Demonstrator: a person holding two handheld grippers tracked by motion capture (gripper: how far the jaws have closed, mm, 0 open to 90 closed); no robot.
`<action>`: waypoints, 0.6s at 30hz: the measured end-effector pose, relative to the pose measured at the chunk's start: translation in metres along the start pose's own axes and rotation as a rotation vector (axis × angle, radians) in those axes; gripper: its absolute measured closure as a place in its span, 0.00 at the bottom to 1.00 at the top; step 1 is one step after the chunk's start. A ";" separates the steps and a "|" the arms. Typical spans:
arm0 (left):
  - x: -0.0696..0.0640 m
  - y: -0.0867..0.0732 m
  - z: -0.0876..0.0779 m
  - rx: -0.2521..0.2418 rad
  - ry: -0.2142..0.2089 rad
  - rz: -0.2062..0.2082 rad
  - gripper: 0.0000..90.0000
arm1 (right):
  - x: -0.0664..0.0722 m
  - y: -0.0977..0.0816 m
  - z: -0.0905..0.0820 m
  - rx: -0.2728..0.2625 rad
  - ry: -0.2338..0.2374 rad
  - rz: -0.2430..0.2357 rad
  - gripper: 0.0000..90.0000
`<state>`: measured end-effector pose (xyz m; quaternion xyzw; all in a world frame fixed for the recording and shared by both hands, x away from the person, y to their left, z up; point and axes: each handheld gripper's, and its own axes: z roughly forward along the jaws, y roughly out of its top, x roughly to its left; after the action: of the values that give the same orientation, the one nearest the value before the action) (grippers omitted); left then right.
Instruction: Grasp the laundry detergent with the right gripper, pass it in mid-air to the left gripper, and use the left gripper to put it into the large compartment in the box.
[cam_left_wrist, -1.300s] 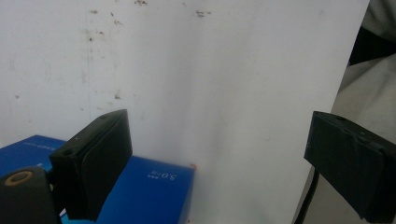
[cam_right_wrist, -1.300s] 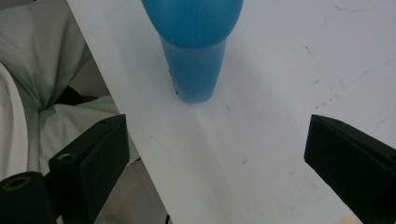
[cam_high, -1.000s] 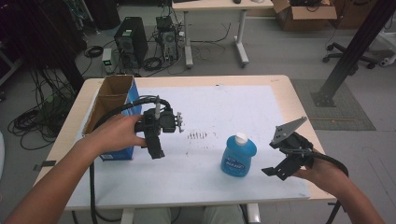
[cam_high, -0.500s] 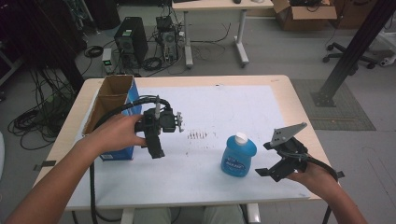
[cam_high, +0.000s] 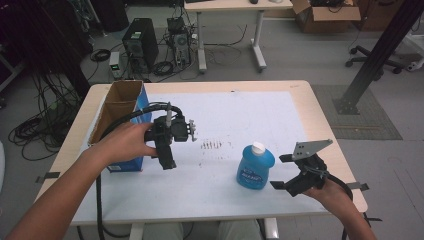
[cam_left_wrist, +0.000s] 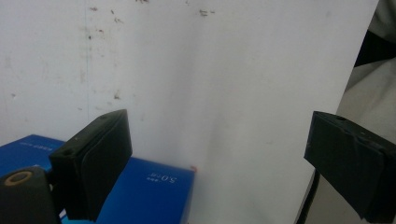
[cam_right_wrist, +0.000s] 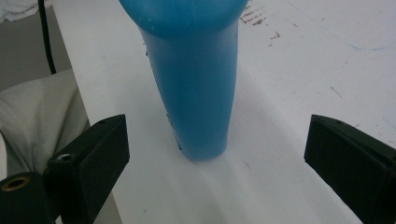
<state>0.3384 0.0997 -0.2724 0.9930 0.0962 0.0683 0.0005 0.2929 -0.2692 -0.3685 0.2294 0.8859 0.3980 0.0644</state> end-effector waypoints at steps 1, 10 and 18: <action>0.000 0.000 0.000 0.000 0.000 0.000 0.08 | 0.000 0.000 0.000 0.000 0.000 0.000 0.07; 0.000 0.000 0.000 0.001 0.000 -0.003 0.08 | 0.002 -0.009 0.008 -0.104 -0.002 -0.008 0.07; 0.001 -0.001 0.000 0.002 -0.002 -0.010 0.09 | 0.004 -0.012 0.017 -0.176 -0.007 -0.010 0.07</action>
<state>0.3390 0.1005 -0.2723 0.9926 0.1014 0.0671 0.0000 0.2902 -0.2629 -0.3881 0.2201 0.8485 0.4730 0.0894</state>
